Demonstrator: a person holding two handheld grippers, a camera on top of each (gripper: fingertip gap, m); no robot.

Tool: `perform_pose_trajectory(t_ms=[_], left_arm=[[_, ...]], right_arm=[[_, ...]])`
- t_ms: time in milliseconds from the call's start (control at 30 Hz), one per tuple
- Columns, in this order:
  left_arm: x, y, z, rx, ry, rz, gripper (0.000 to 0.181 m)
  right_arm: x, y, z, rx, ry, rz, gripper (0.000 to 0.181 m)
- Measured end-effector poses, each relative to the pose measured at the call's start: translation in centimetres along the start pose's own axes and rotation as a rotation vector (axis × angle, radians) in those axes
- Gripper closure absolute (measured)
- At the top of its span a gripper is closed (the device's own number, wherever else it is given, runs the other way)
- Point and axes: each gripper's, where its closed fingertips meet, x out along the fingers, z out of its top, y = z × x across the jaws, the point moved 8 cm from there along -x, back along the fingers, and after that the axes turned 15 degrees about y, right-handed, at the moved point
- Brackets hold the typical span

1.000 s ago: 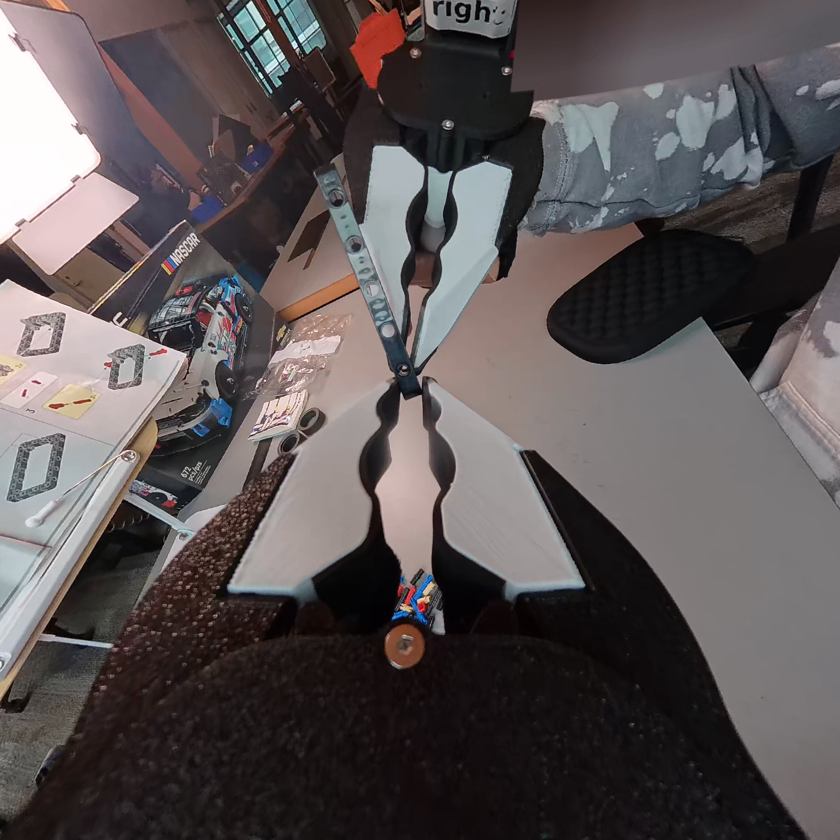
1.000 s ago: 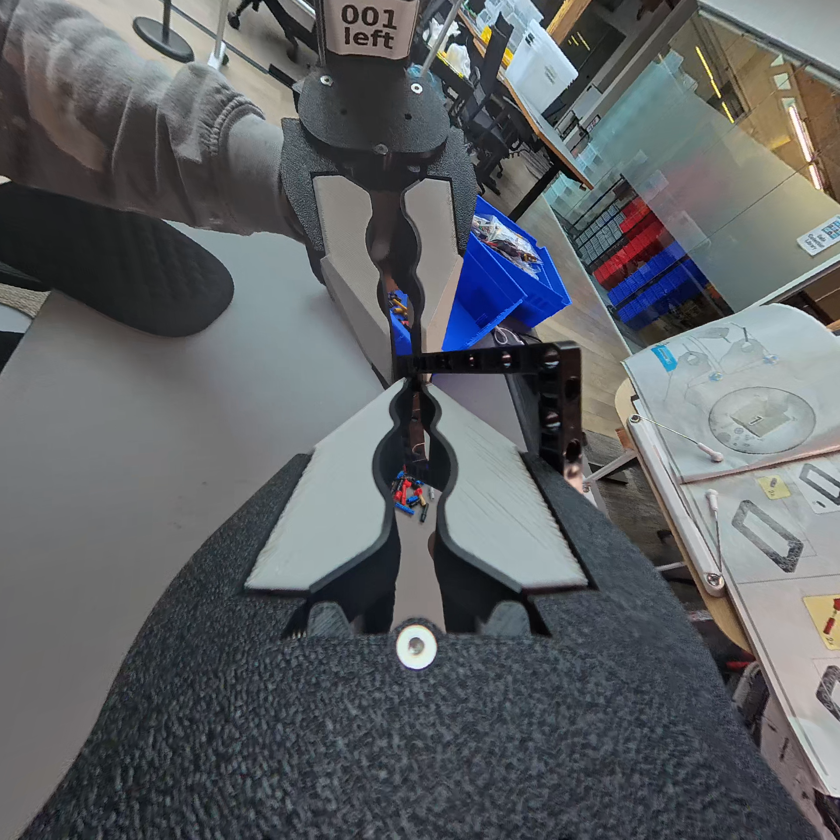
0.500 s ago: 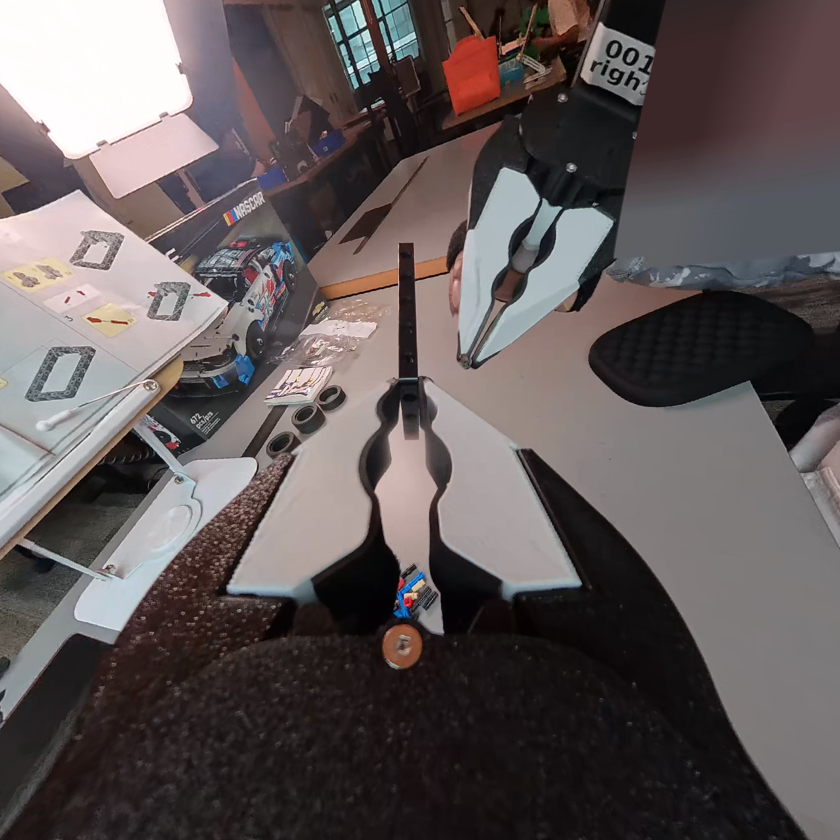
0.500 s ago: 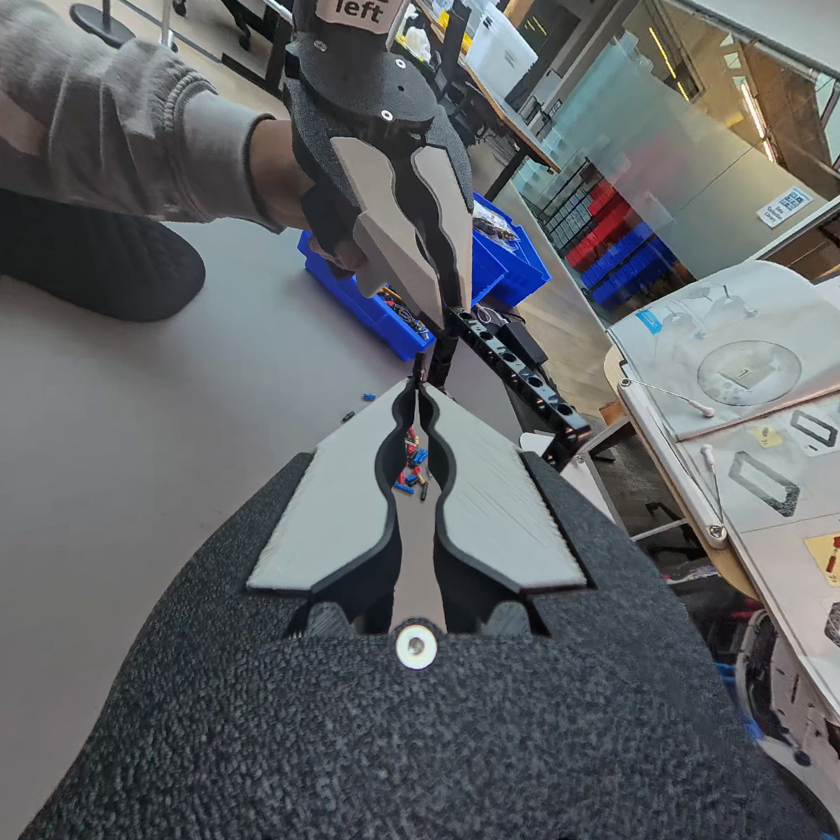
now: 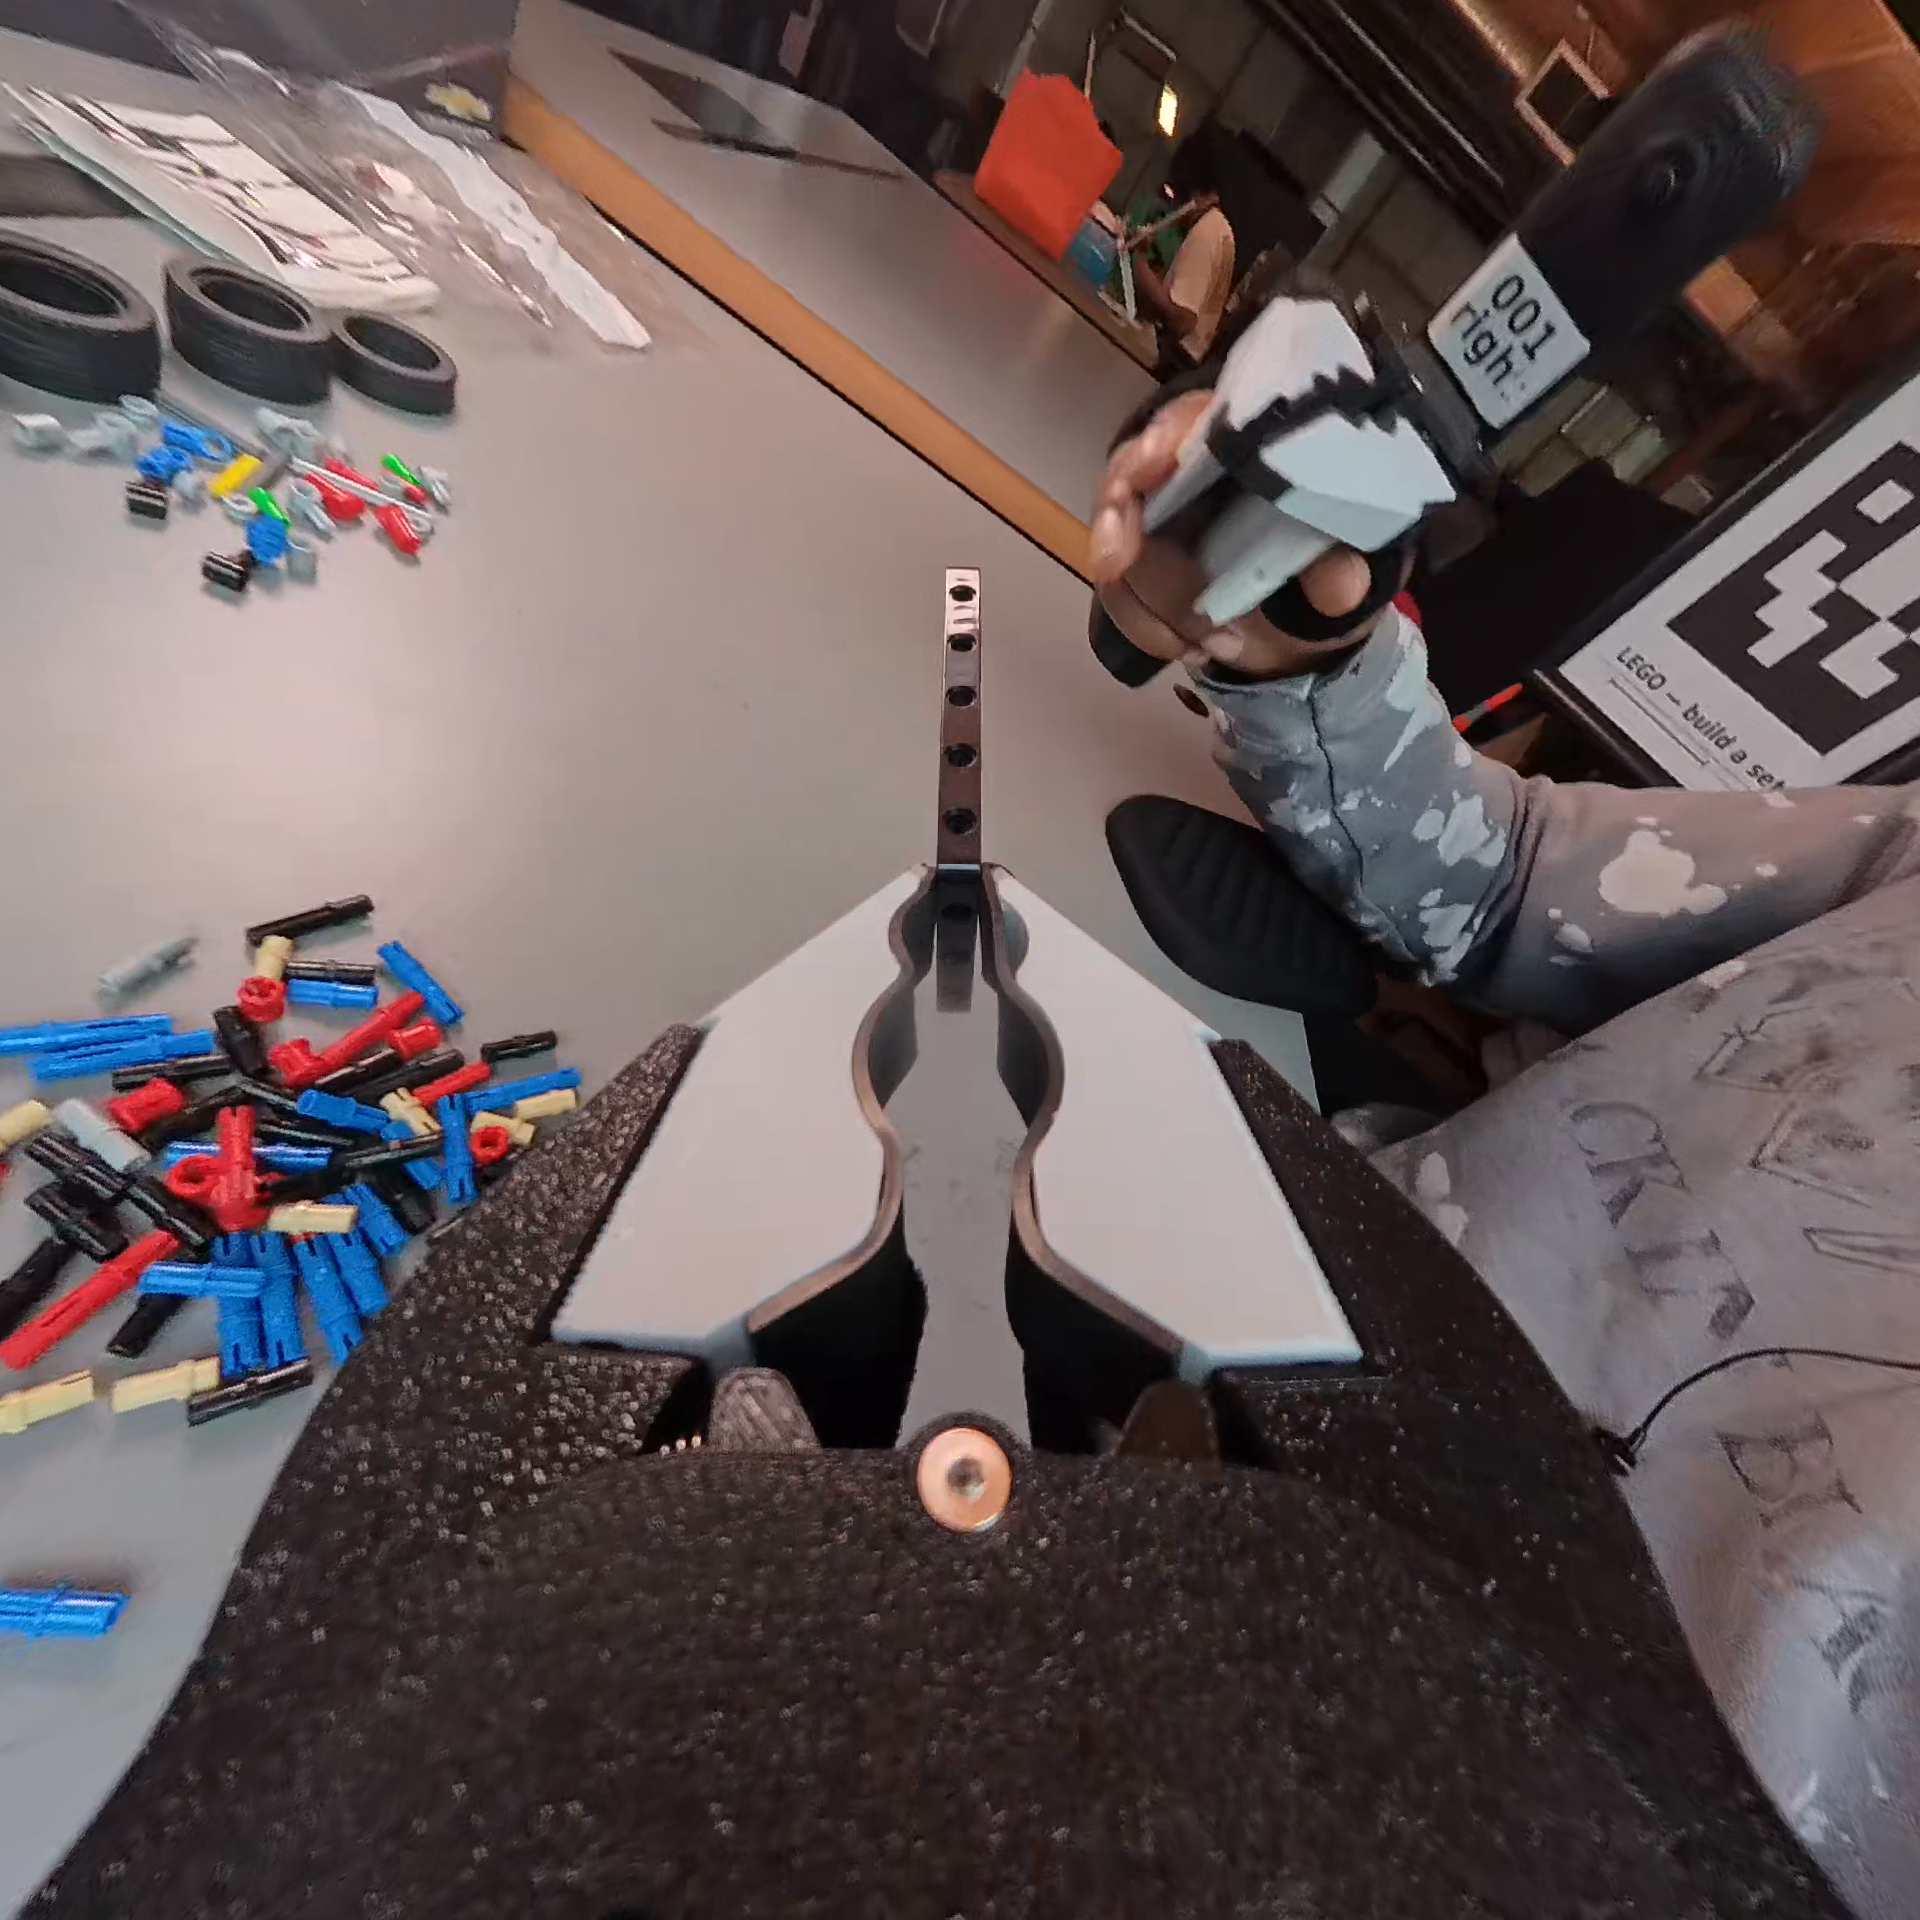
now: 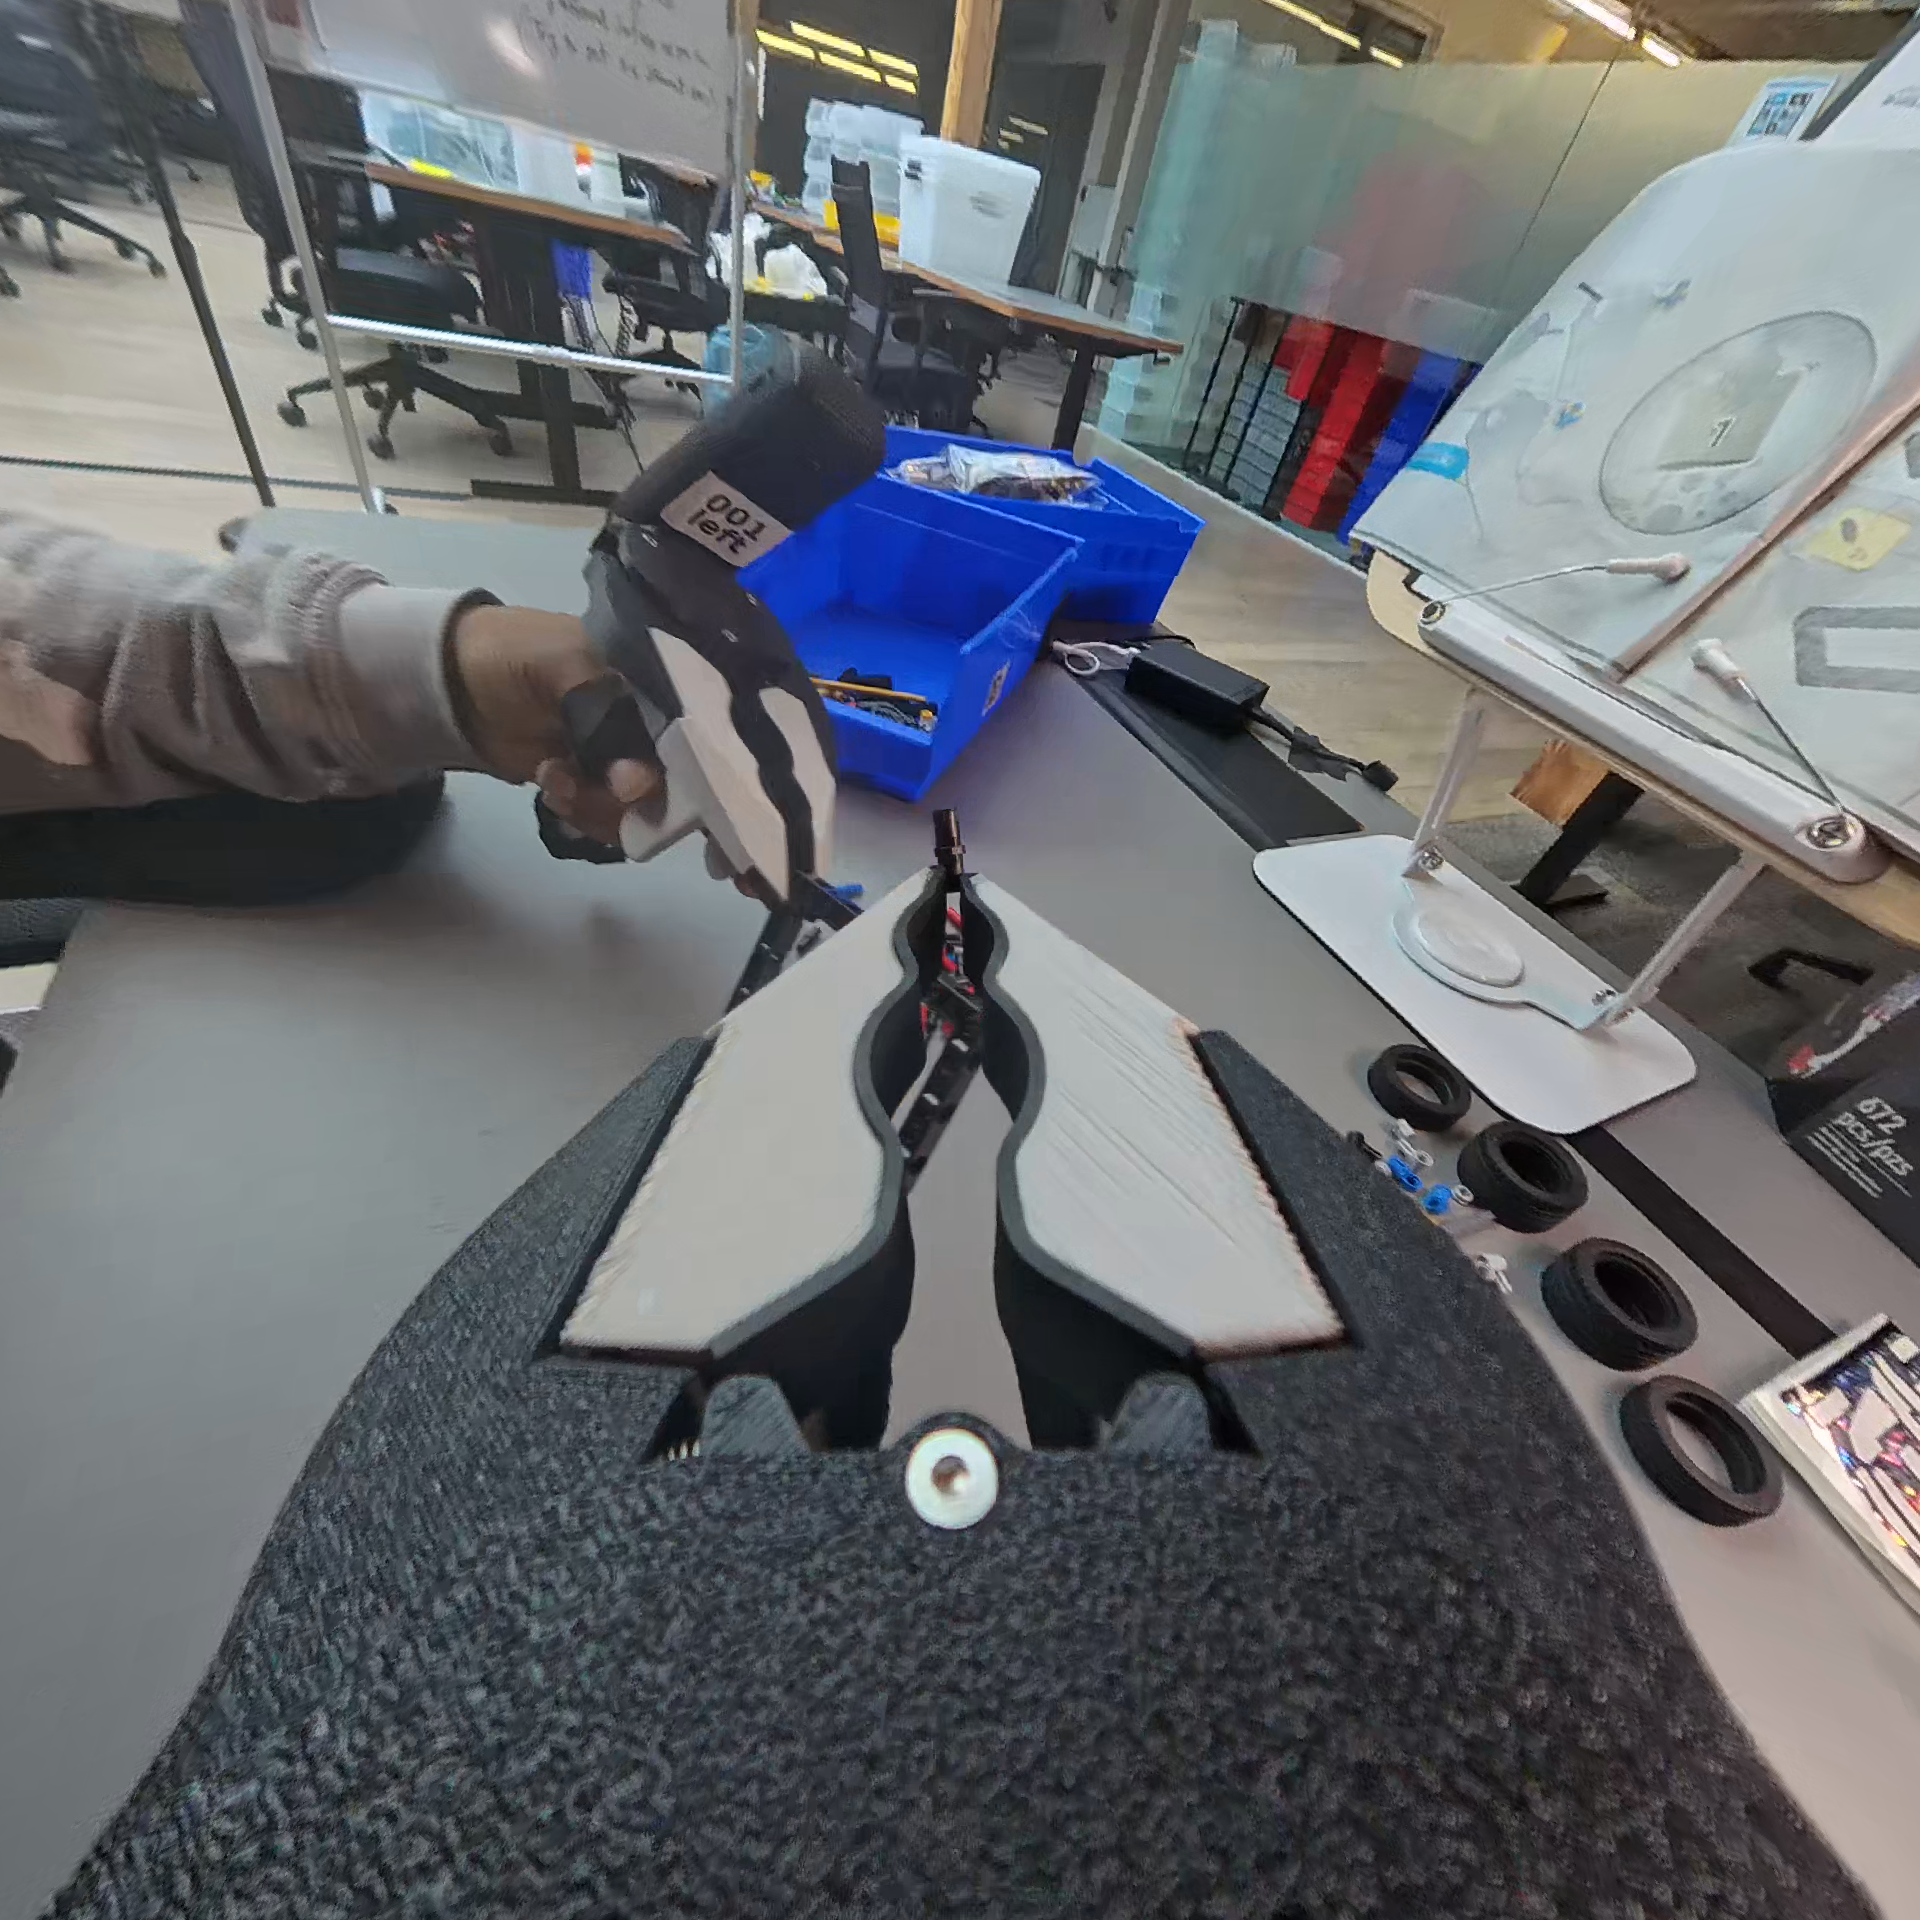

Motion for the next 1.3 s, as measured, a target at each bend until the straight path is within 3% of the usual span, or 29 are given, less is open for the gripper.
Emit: perform_pose_trajectory(t_ms=[100, 200, 367, 467, 567, 767, 833, 967, 1033, 1067, 1133, 1200, 1300], left_arm=[[-0.5, -0.4, -0.1, 0.030, 0.000, -0.030, 0.174], [-2.6, -0.6, 0.7, 0.049, -0.092, -0.052, 0.174], [-5.1, -0.2, 0.8, 0.032, -0.198, -0.041, 0.174], [-5.7, 0.3, 0.7, 0.011, -0.234, -0.035, 0.174], [-6.2, 0.8, 0.7, -0.011, -0.270, -0.038, 0.175], [-6.8, 1.1, 1.0, -0.055, -0.396, -0.116, 0.174], [-6.8, 0.9, 1.1, -0.052, -0.442, -0.147, 0.174], [-6.0, 0.2, 1.3, -0.004, -0.463, -0.161, 0.175], [-5.1, -0.2, 1.3, 0.032, -0.422, -0.164, 0.174], [-4.7, -0.3, 1.3, 0.043, -0.404, -0.165, 0.174], [-4.3, -0.3, 1.2, 0.040, -0.376, -0.134, 0.172], [-4.6, -0.1, 1.1, 0.046, -0.375, -0.072, 0.167], [-5.9, 0.5, 1.0, 0.054, -0.373, 0.063, 0.158]], right_arm=[[2.8, -2.3, -1.0, 0.002, 0.144, 0.013, 0.179], [7.4, -3.9, -2.0, 0.048, 0.277, 0.133, 0.179], [15.4, -2.9, -3.6, 0.129, 0.396, 0.326, 0.178], [17.5, -2.7, -4.3, 0.169, 0.391, 0.339, 0.166], [16.0, -4.1, -3.2, 0.261, 0.243, 0.342, 0.153], [7.7, -6.6, 0.0, 0.479, -0.235, 0.492, 0.153], [5.7, -5.9, 0.4, 0.475, -0.297, 0.539, 0.151], [4.7, -2.9, 0.8, 0.392, -0.279, 0.503, 0.141], [4.8, -2.2, 1.1, 0.379, -0.282, 0.463, 0.151], [4.7, -2.0, 1.3, 0.378, -0.268, 0.456, 0.168], [3.8, -1.7, 1.7, 0.288, -0.219, 0.430, 0.174], [1.9, -2.1, 2.1, 0.152, -0.123, 0.304, 0.174], [-1.0, -3.7, 0.7, -0.114, 0.197, -0.094, 0.174]])
